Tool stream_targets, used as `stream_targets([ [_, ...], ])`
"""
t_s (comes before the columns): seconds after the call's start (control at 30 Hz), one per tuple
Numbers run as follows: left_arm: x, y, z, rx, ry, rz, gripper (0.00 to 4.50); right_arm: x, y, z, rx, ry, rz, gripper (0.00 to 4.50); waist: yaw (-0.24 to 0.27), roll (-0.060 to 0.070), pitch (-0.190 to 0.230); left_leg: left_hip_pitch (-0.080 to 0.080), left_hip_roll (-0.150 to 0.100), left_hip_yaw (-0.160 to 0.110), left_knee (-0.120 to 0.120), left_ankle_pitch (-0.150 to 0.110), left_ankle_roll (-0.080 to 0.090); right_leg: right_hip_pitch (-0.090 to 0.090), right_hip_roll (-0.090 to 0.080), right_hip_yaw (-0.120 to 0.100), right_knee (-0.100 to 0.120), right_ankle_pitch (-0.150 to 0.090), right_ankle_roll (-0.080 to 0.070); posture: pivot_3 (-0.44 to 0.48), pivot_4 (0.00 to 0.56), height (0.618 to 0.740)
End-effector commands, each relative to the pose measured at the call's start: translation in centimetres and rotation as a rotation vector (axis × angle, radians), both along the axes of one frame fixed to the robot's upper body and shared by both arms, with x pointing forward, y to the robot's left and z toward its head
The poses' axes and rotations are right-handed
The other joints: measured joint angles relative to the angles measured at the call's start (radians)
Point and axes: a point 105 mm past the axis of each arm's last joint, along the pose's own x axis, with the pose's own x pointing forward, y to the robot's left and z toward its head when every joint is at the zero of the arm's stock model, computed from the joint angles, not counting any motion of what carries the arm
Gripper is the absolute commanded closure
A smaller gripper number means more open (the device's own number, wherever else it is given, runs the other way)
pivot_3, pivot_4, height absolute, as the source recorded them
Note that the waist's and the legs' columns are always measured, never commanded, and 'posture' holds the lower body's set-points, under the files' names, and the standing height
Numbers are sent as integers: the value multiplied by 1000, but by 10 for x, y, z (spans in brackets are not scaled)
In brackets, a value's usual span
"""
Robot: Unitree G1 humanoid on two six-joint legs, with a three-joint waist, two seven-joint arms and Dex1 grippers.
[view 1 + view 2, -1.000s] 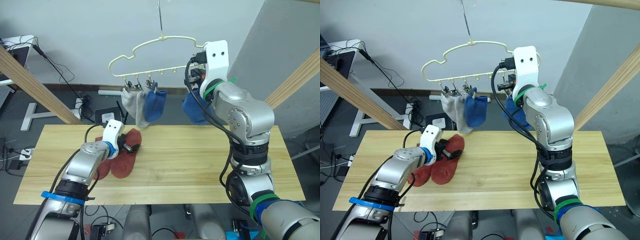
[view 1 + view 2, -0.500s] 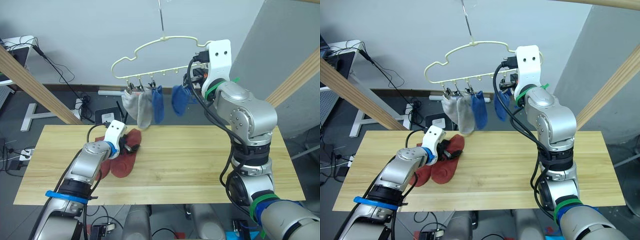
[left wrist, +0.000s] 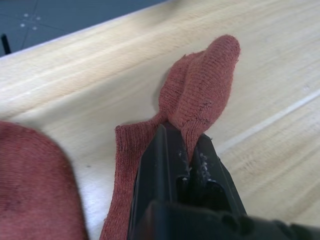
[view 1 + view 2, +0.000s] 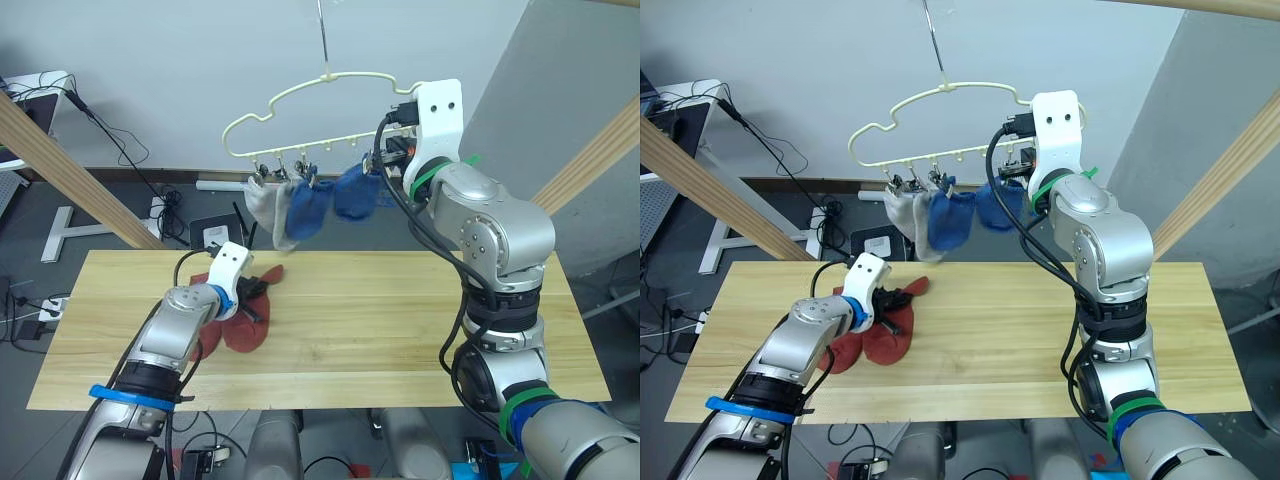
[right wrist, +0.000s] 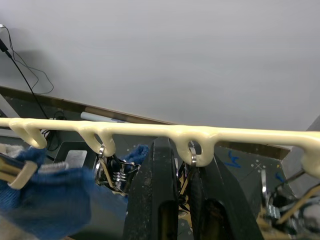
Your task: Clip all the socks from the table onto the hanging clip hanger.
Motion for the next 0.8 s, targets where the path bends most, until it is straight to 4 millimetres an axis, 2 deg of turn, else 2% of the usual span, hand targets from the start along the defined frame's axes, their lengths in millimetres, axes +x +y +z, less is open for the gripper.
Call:
stream_targets([
  [0.03, -16, -10, -13, -45, 75, -46, 4459, -10, 3, 24, 35, -85, 21, 4500, 0, 0, 0, 0, 0, 0, 0, 0, 0, 0, 0, 0, 0, 0, 0, -149, 351, 740],
  [0.27, -29, -51, 30, -257, 11, -187, 4459, -12, 3, 24, 67, -31, 28, 4500, 0, 1, 2, -2, 0, 0, -3, 0, 0, 0, 0, -1, -5, 0, 0, -162, 367, 740],
  [0.43, -32, -87, 62, -403, -30, -262, 4459, -13, 2, 24, 71, -10, 27, 4500, 0, 2, 4, -2, 0, 0, -6, 0, 0, 0, 0, -1, -10, 0, 0, -167, 376, 740],
  [0.6, -28, -124, 97, -534, -96, -335, 4459, -14, 0, 28, 64, -7, 23, 4500, 0, 2, 5, -2, 0, 0, -8, 0, 0, 0, 0, -1, -11, 0, 0, -167, 376, 740],
  [0.73, -24, -139, 113, -574, -123, -360, 4459, -15, -1, 35, 60, -17, 21, 4500, -5, 3, 6, -2, 0, 0, -9, 0, 0, 0, 0, -1, -12, 0, 0, -167, 376, 740],
  [0.8, -16, -151, 125, -610, -155, -367, 4459, -15, -2, 38, 61, -22, 18, 4500, -6, 3, 6, -2, 0, 0, -10, 0, 0, 0, 0, -2, -12, 0, 0, -167, 376, 740],
])
